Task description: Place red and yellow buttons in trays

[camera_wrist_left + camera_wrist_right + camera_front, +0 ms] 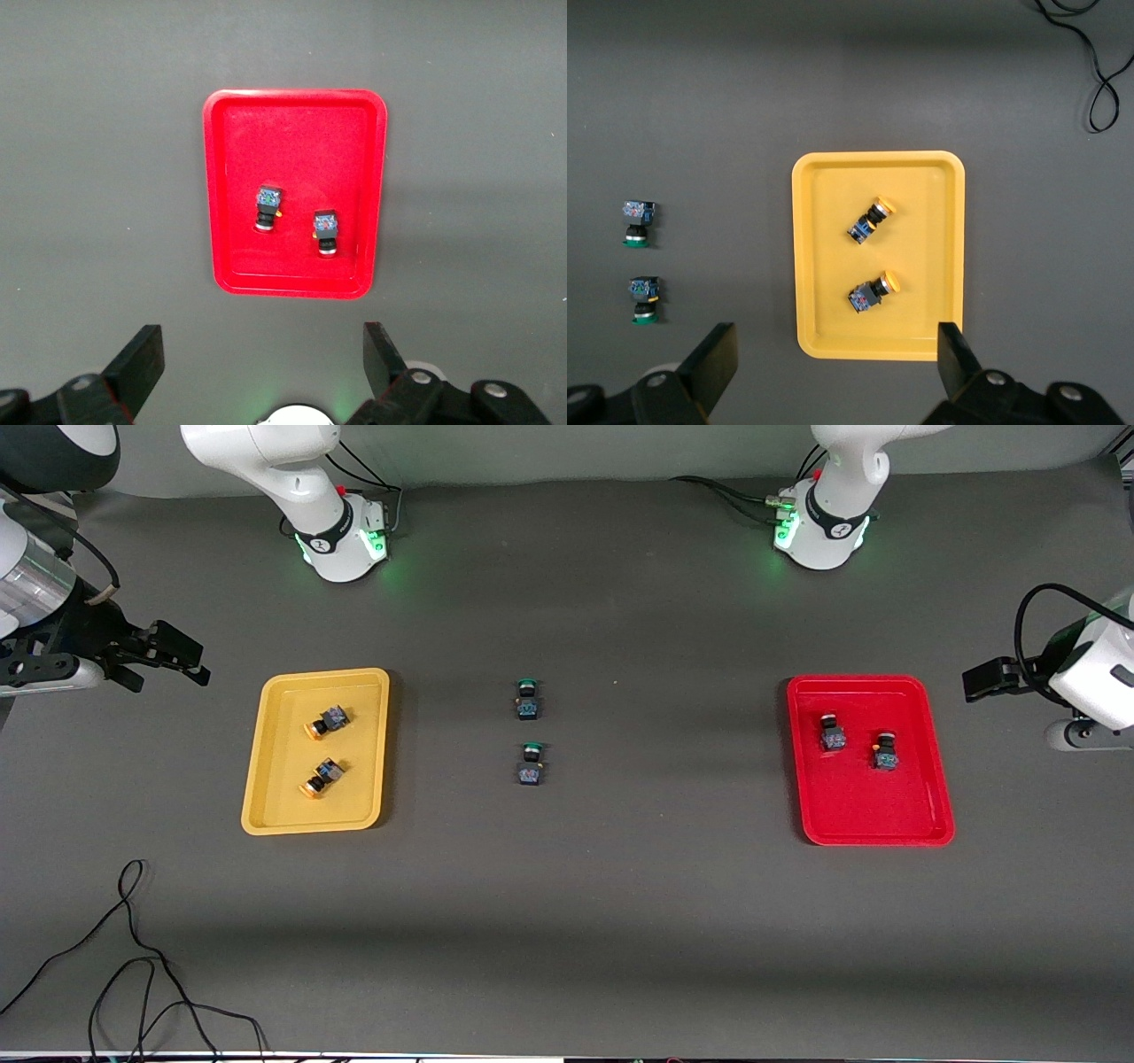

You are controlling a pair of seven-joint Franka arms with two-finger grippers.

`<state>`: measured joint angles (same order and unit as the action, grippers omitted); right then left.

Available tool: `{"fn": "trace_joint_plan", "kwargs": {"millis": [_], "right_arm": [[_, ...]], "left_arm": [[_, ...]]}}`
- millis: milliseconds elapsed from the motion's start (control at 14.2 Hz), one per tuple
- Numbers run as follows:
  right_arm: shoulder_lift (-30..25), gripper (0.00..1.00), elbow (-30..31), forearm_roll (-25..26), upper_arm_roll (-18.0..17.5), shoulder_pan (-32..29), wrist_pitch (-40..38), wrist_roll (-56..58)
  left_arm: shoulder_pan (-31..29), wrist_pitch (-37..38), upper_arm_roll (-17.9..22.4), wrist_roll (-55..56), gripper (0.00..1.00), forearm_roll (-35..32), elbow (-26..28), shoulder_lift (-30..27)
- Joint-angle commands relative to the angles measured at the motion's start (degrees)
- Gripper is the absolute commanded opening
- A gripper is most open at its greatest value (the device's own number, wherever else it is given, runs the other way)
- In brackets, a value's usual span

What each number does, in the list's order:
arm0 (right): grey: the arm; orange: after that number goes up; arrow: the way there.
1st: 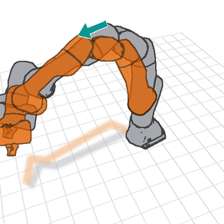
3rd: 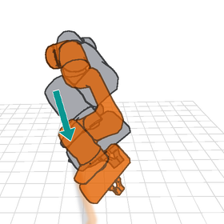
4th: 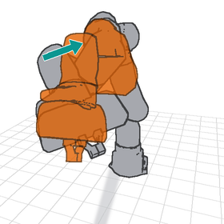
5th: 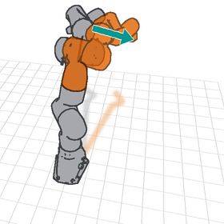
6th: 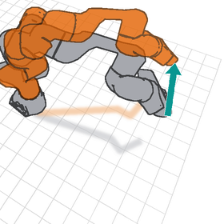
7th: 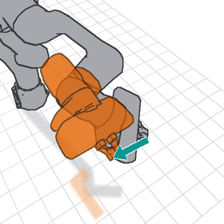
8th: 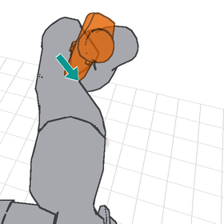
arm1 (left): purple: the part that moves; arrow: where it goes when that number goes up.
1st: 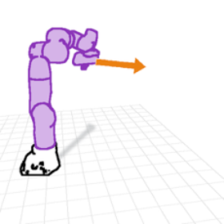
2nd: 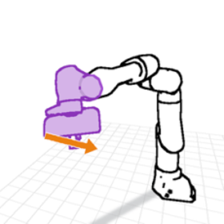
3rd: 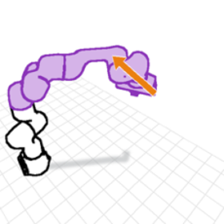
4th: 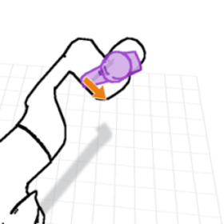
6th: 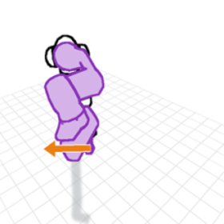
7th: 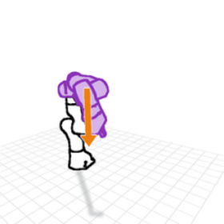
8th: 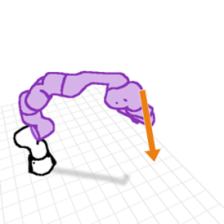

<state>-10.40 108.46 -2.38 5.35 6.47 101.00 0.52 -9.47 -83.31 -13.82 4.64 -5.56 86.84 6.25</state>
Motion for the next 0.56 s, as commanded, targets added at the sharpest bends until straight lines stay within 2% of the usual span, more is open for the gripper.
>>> {"fn": "trace_joint_plan", "kwargs": {"millis": [0,141,211,492], "right_arm": [[2.0,1.00,-5.3,2.6,-0.6,0.0,-5.4,0.7],[2.7,1.00,-6.4,2.7,-0.6,0.0,-6.2,0.4],[3.0,1.00,-6.4,2.7,-0.5,0.0,-6.2,0.4],[3.2,1.00,-6.4,2.9,-0.5,0.0,-6.2,0.4]], "left_arm": [[3.0,-2.5,1.9,1.8,1.00,0.7,8.7,-7.2],[8.3,-4.7,8.0,1.8,1.00,1.1,12.0,-9.1],[9.6,-4.8,9.8,1.8,1.00,1.8,12.0,-9.2],[9.5,-4.6,9.8,1.8,1.00,2.0,12.0,-9.2]]}}
